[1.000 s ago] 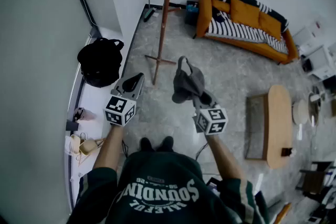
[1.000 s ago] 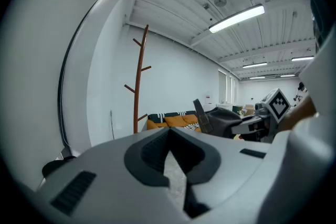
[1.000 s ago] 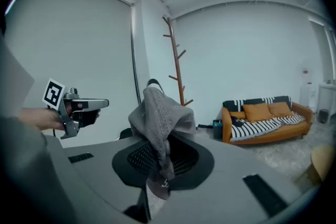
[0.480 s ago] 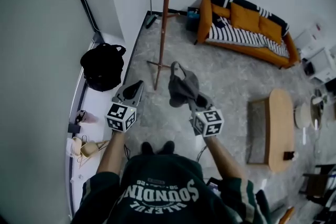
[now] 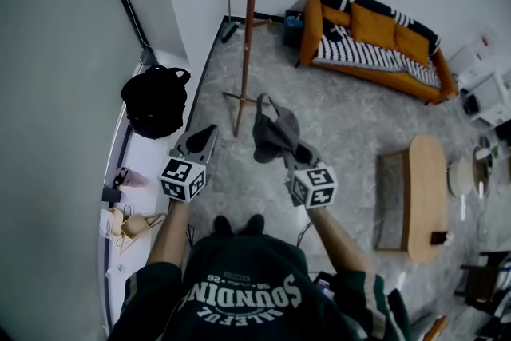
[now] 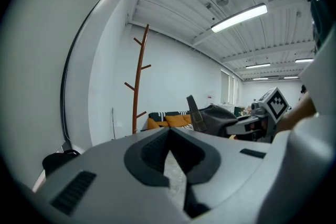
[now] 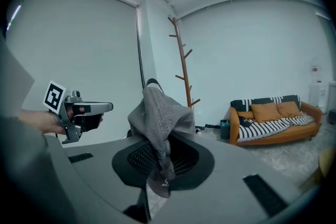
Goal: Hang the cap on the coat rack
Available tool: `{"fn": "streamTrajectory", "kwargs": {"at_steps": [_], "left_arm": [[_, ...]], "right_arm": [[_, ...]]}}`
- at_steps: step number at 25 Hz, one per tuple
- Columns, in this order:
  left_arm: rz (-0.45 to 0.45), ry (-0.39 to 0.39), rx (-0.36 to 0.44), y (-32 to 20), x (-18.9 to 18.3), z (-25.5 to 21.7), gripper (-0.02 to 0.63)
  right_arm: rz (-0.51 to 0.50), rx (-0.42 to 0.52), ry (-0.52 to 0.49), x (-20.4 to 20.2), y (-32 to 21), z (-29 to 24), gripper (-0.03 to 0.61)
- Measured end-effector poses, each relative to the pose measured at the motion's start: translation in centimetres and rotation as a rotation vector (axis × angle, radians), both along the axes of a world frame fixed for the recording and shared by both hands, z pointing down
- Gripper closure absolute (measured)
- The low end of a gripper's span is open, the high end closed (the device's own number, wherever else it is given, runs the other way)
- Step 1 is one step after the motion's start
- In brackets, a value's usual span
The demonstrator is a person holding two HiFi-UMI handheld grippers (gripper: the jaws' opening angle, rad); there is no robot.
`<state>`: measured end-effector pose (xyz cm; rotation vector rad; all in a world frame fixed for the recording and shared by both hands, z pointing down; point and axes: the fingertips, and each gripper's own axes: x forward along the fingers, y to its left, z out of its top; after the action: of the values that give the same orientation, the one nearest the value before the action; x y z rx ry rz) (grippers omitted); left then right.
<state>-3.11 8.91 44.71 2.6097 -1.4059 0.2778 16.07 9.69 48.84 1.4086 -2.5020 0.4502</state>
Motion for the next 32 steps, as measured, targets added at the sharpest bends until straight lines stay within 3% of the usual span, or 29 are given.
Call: {"fn": "streamTrajectory", "kwargs": {"at_steps": [18,32], "left_arm": [[-0.026,-0.010,-0.022,-1.1,3.3,1.7,0.614],[-0.009,0.005,-0.046,-11.0,-0.4,3.5,0.614]], "right_arm": [[-0.070,-0.023,-0.006,1.6,-1.8,1.2,0.545],[-0.049,-0.046,0.018,-2.4,-11.3,3.1,0.545]]}}
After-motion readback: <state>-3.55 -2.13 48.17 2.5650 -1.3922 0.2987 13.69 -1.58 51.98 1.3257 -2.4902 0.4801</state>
